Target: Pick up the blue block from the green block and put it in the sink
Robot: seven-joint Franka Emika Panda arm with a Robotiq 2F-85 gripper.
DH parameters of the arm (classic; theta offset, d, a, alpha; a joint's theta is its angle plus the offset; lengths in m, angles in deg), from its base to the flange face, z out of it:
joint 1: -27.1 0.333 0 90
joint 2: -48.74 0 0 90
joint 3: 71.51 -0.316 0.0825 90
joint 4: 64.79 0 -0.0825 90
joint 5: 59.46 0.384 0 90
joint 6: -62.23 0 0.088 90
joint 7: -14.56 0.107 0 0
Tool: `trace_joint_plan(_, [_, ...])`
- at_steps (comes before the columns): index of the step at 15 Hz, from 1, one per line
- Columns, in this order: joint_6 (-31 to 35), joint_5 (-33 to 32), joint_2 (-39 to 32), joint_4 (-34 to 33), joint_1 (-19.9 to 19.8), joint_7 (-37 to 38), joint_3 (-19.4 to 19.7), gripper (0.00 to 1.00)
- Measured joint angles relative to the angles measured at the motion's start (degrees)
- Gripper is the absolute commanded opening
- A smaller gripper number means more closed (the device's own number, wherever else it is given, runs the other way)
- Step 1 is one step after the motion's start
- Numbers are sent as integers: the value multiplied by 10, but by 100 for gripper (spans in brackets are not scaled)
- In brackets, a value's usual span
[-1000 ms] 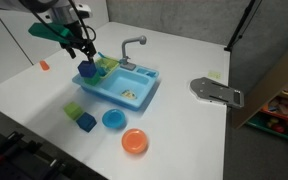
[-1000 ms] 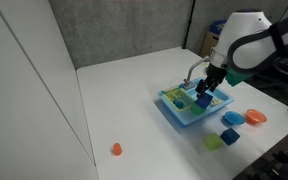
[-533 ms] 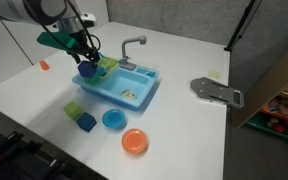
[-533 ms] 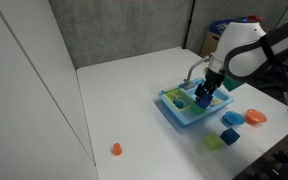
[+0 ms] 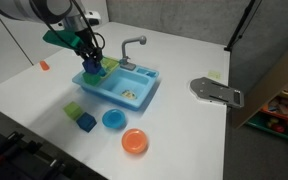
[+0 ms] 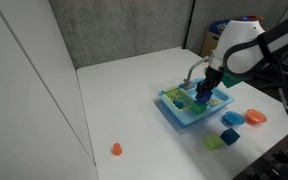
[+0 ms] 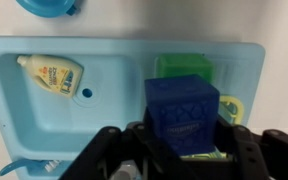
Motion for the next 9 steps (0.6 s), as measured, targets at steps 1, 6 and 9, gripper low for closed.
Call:
trace_joint_plan(1, [0,0,1,-6,-1,3,6,28])
trace_joint_plan(6, [0,-6,4,-26,-1,25,49,24])
trace_joint_plan(9, [0,-27,3,-27,-1,49,78,24])
